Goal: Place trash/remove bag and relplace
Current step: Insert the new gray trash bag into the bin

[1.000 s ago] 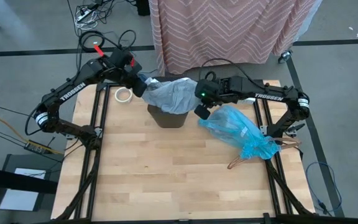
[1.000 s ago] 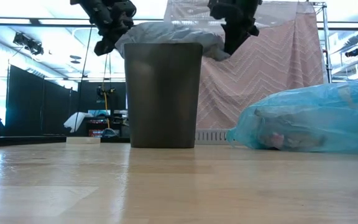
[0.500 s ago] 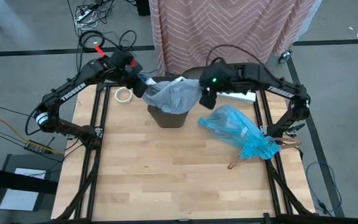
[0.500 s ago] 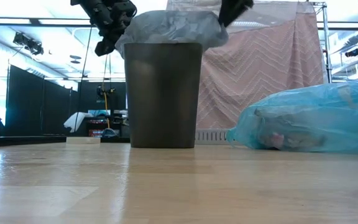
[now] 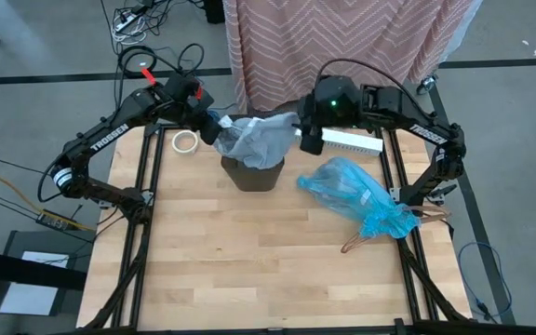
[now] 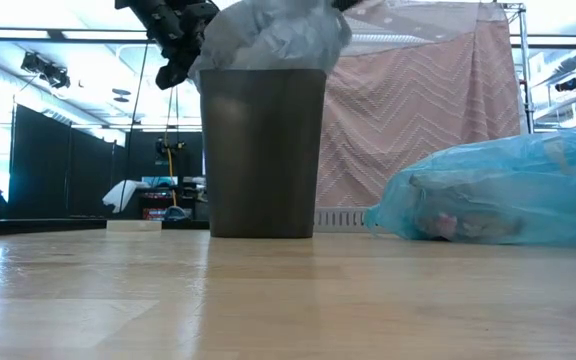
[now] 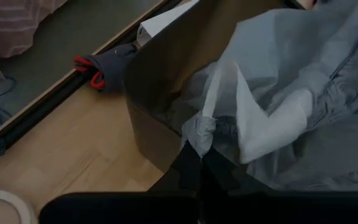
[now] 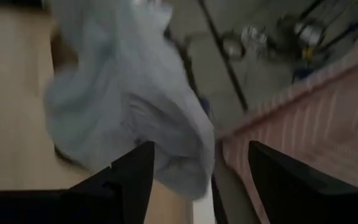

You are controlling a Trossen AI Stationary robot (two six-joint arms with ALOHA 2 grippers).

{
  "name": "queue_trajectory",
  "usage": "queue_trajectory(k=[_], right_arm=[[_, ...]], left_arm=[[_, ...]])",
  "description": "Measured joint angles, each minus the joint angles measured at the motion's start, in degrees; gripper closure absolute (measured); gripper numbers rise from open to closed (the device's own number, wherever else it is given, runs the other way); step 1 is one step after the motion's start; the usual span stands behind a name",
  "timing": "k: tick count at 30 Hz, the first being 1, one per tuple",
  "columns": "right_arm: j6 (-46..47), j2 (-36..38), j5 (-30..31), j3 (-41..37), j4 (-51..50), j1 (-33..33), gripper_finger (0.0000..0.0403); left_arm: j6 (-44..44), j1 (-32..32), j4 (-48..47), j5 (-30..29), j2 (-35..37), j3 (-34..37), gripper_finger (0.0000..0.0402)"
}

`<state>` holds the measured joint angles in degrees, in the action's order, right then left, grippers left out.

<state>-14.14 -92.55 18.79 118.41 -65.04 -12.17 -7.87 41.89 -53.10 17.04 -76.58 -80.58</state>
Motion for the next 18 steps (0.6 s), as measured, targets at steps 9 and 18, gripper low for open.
queue_trajectory(k=[9,18], right_arm=[[-14.7,0.0,4.7,0.2,4.7,5.5,0.0163],[-19.1,-0.3,4.2,4.2,12.8,3.8,0.017]], left_arm=[[1.7,0.1,-0.6,-4.4,0.0,0.0,0.0398],[1.7,0.1,-0.5,-4.6,0.0,0.0,0.0398]])
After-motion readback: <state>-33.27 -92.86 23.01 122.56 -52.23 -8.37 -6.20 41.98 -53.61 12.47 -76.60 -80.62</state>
